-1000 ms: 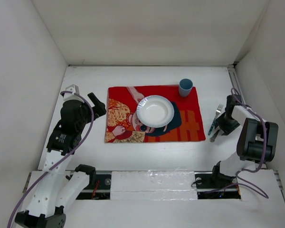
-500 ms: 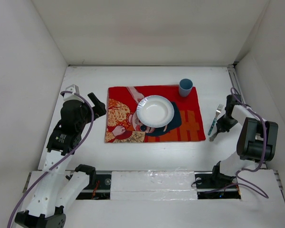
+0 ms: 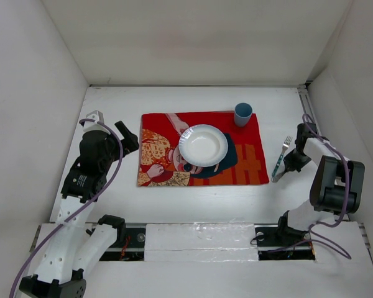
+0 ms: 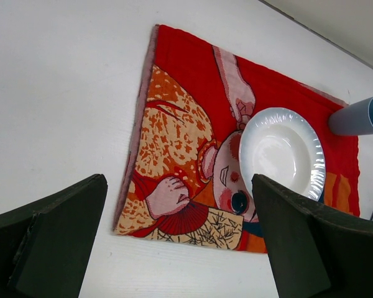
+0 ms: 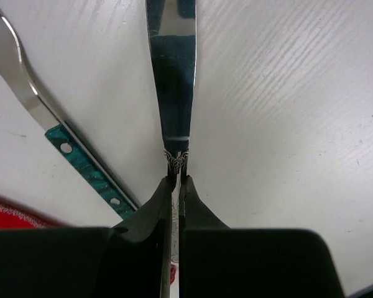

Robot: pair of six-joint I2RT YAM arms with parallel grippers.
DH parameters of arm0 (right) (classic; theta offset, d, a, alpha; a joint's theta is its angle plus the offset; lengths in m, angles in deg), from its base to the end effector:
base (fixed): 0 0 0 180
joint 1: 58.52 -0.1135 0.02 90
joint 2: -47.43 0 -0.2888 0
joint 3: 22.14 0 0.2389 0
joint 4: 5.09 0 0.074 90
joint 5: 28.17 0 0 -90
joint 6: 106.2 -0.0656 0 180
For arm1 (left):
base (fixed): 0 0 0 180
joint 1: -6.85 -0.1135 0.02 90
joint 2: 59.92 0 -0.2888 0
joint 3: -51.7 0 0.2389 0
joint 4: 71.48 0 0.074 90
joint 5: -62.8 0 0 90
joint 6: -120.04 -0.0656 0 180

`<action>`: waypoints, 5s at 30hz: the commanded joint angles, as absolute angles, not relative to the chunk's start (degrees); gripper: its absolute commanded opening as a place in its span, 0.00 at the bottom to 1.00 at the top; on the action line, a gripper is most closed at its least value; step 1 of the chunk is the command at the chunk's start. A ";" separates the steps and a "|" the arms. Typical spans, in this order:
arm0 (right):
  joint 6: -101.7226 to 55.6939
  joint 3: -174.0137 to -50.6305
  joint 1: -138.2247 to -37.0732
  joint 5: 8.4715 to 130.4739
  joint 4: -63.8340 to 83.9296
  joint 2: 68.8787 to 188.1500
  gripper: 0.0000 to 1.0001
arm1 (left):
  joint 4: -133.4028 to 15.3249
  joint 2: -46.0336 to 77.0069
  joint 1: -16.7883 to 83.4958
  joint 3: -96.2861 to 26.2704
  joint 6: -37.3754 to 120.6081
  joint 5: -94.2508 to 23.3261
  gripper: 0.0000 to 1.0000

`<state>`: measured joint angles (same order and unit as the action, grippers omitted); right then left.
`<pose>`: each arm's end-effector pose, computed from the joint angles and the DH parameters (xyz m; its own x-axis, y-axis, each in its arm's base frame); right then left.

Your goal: Set the dinner table for one person

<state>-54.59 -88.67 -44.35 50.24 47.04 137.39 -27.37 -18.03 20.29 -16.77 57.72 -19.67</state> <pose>0.2619 -0.0797 0.1734 -0.5569 0.7680 -0.3163 0.8091 0.5876 0.0024 0.1491 -0.0268 0.3713 -0.3100 -0.3994 -0.8628 -0.0397 0.9121 -0.4080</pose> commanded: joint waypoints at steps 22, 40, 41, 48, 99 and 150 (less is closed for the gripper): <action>-44.15 -101.29 -60.36 48.82 54.63 128.56 0.00 | -28.55 -16.51 20.57 -18.21 57.19 -19.73 1.00; -40.81 -105.85 -77.85 49.45 52.17 142.79 0.00 | -29.60 -15.89 20.57 -17.68 56.67 -21.93 1.00; -40.29 -105.86 -77.86 49.44 52.17 143.93 0.00 | -29.60 -15.36 20.57 -17.68 56.67 -22.45 1.00; -39.75 -107.44 -79.62 47.51 52.17 147.62 0.00 | -29.60 -15.36 20.57 -17.68 56.15 -22.46 1.00; -50.65 -95.39 -54.74 43.20 41.09 145.69 0.49 | -30.13 -14.30 20.57 -17.68 55.61 -24.56 1.00; -63.05 -159.82 -114.94 44.87 51.99 181.72 0.00 | -30.13 -12.72 20.57 -17.16 56.67 -21.84 1.00</action>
<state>-61.65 -155.67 -114.16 43.90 51.28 180.33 -28.42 -12.41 20.29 -16.77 56.47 -22.49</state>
